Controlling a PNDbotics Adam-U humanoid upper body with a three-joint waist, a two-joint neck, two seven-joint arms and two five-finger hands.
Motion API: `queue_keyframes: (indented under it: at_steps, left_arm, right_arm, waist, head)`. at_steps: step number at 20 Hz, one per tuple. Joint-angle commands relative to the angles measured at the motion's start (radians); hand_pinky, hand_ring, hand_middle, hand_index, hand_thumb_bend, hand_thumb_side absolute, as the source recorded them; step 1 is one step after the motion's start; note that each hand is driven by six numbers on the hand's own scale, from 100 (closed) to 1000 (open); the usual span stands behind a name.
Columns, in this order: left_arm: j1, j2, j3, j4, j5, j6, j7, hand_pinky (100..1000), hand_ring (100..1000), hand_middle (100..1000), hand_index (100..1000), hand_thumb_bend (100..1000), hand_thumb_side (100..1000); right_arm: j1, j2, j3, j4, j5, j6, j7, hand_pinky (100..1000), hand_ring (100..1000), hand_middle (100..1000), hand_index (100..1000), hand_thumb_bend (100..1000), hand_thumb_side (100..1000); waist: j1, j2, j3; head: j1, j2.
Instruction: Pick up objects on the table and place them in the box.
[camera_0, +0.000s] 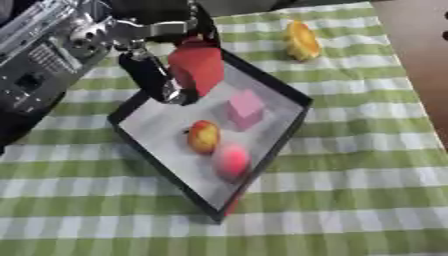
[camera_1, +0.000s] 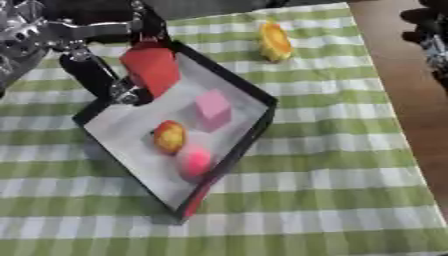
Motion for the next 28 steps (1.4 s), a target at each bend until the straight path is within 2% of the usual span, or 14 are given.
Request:
queue_keyframes:
  at_steps: [1,7,10,15,18,22,25,26,28]
  left_arm:
    - [0.001,-0.003,0.011,0.018,-0.022,-0.039,0.009,603,614,619,701,235,100]
    - [0.043,-0.024,0.016,0.118,-0.053,-0.160,0.067,599,609,614,696,209,100]
    - [0.050,-0.036,0.007,0.165,-0.066,-0.212,0.038,604,614,618,699,205,100]
    - [0.055,-0.045,0.011,0.200,-0.082,-0.242,-0.018,615,623,621,700,180,100]
    - [0.063,-0.047,0.014,0.219,-0.038,-0.294,-0.027,624,623,616,694,123,100]
    - [0.068,-0.049,0.026,0.259,-0.003,-0.372,-0.042,634,627,615,692,116,100]
    - [0.070,-0.053,0.031,0.278,-0.004,-0.397,-0.043,640,625,615,694,120,100]
    - [0.070,-0.054,0.031,0.281,-0.005,-0.400,-0.042,643,627,618,697,134,100]
    - [0.071,-0.055,0.031,0.285,-0.011,-0.400,-0.044,673,660,650,729,303,100]
  right_arm:
    - [-0.008,-0.013,-0.005,-0.011,0.002,0.001,0.004,865,929,764,909,100,574]
    - [-0.011,-0.005,-0.003,-0.012,0.005,0.005,0.007,866,930,765,910,100,578]
    - [-0.011,-0.002,-0.002,-0.012,0.008,0.006,0.008,867,930,766,911,100,579]
    - [-0.012,0.000,-0.003,-0.012,0.011,0.007,0.009,868,931,766,911,100,581]
    - [-0.011,0.002,-0.004,-0.012,0.013,0.007,0.009,868,931,767,911,100,582]
    - [-0.010,0.004,-0.004,-0.012,0.014,0.007,0.009,868,932,767,911,100,582]
    - [-0.009,0.005,-0.004,-0.012,0.015,0.007,0.009,869,933,767,912,100,582]
    - [-0.009,0.006,-0.004,-0.012,0.015,0.007,0.010,869,933,767,912,100,583]
    - [-0.009,0.007,-0.005,-0.011,0.017,0.007,0.010,869,933,767,912,100,583]
  waist:
    - [-0.018,-0.020,-0.004]
    - [-0.018,-0.011,-0.012]
    - [-0.018,-0.007,-0.015]
    - [-0.019,-0.001,-0.016]
    - [-0.019,0.001,-0.017]
    - [-0.020,0.002,-0.020]
    - [-0.020,0.003,-0.021]
    - [-0.020,0.004,-0.022]
    - [-0.020,0.005,-0.022]
  head:
    - [0.003,0.002]
    - [0.006,-0.006]
    - [0.009,-0.005]
    - [0.012,-0.007]
    - [0.013,-0.011]
    - [0.016,-0.014]
    - [0.017,-0.017]
    - [0.017,-0.018]
    - [0.016,-0.018]
